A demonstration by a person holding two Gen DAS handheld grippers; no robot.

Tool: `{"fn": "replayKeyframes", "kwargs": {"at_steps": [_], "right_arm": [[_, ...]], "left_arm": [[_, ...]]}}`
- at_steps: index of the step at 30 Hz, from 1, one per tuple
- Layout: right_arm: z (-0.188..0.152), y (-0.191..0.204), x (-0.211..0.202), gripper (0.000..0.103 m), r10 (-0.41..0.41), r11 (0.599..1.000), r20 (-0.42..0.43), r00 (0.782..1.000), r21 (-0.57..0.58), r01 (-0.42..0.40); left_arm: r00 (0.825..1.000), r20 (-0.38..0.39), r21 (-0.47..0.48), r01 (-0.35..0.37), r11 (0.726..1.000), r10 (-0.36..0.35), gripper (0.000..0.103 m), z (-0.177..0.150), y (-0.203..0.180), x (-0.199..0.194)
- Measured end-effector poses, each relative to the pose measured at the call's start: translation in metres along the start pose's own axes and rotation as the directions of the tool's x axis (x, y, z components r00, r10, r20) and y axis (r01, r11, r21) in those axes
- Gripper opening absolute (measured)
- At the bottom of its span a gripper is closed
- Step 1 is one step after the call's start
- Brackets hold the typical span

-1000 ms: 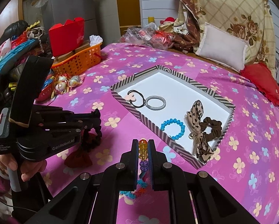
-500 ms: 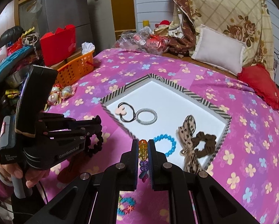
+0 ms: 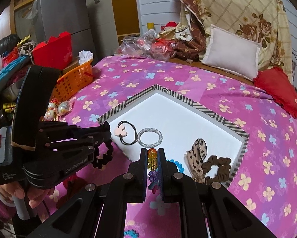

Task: Organize jewelry
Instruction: 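Open left tool to drop scrunchie in tray while right tool releases orange bracelet there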

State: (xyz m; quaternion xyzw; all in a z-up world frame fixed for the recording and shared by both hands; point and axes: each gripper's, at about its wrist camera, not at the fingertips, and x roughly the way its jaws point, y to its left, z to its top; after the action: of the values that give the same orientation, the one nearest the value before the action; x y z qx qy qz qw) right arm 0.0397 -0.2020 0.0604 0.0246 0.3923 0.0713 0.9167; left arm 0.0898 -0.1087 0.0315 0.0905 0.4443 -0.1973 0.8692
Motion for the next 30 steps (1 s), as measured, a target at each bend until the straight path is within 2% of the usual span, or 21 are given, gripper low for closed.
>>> {"fn": "replayKeyframes", "kwargs": {"at_steps": [12, 20, 30], "right_arm": [[0.007, -0.011, 0.048, 0.009, 0.051, 0.997, -0.048, 0.998, 0.057, -0.048], [-0.003, -0.036, 0.081, 0.009, 0.006, 0.995, -0.114, 0.994, 0.096, 0.005], [-0.013, -0.049, 0.097, 0.009, -0.031, 0.993, -0.136, 0.99, 0.105, 0.045]], "left_arm": [[0.999, -0.044, -0.014, -0.027, 1.0, 0.026, 0.008, 0.015, -0.001, 0.041], [0.997, -0.071, -0.012, -0.038, 0.999, 0.037, 0.008, 0.017, -0.004, 0.064], [0.994, -0.104, 0.0, -0.047, 0.999, 0.047, 0.008, 0.014, -0.012, 0.086]]}}
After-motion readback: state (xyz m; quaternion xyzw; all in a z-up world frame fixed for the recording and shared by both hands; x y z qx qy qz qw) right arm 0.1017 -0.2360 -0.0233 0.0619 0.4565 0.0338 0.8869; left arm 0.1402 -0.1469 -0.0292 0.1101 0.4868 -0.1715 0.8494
